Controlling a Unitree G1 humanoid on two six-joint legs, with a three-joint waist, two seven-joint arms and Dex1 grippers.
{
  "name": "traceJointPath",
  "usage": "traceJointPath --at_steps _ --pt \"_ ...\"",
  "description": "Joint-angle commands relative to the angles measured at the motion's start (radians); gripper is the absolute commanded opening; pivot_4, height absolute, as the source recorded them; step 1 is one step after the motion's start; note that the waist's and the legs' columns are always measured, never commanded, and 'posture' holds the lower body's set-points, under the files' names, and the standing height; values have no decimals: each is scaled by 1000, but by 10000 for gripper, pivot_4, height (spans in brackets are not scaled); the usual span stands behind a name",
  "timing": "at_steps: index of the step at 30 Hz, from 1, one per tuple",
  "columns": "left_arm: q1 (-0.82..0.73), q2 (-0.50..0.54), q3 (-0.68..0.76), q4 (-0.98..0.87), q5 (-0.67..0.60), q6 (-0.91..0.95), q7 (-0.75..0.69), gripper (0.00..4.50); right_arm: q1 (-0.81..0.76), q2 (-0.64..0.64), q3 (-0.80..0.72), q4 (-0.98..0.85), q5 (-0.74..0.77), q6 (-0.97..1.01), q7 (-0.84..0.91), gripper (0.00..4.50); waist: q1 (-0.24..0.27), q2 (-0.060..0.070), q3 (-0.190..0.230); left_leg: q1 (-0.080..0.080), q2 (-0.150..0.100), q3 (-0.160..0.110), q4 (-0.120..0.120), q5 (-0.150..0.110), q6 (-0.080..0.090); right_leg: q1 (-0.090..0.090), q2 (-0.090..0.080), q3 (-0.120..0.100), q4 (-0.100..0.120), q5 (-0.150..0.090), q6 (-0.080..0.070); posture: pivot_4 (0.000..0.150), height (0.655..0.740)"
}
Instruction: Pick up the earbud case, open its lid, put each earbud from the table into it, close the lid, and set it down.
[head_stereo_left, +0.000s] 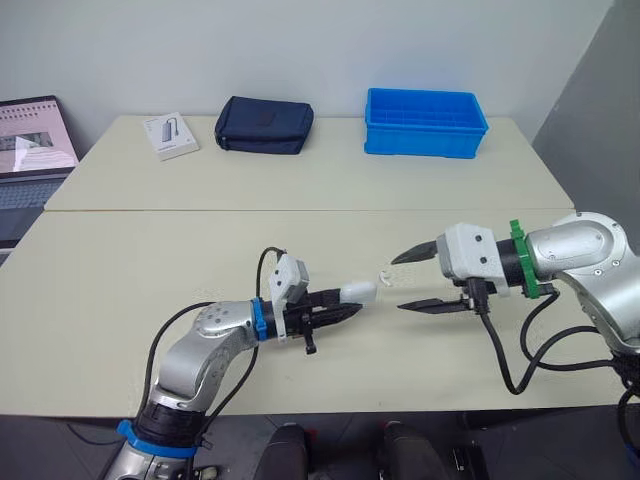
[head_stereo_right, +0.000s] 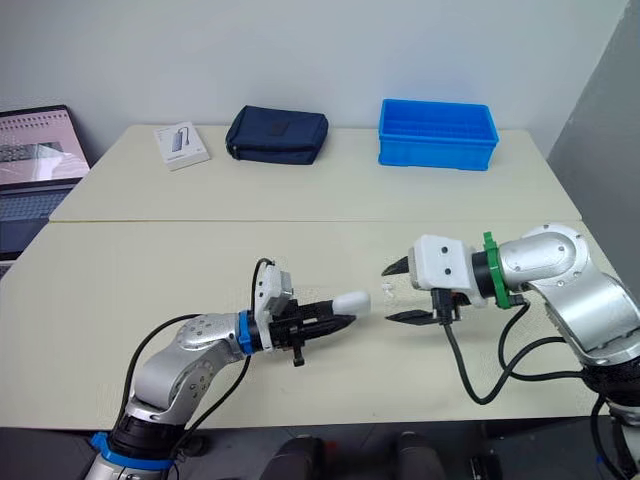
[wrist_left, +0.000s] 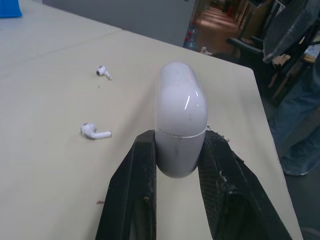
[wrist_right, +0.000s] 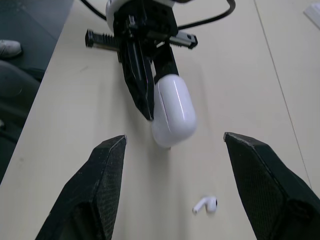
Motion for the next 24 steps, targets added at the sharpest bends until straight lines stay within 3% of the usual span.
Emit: traceJointPath --at_steps 1,13,24 --pt "-1 1 -10 -35 -3 -39 -11 7834 4 25 22 -24 -36 3 -43 32401 0 0 0 0 0 0 0 0 0 0 0 0 0 0 0 1500 7218" --pt "-12 17 -63 -38 32 -80 -33 7833 -27 107 94 61 -165 -7 -100 32401 -1 0 0 0 0 1 0 0 0 0 0 1 0 0 0 1500 7218" --pt "0 42 -102 -17 97 -157 -53 7832 -80 132 43 64 -88 107 -102 32401 0 0 0 0 0 1 0 0 0 0 0 0 0 0 0 1500 7218"
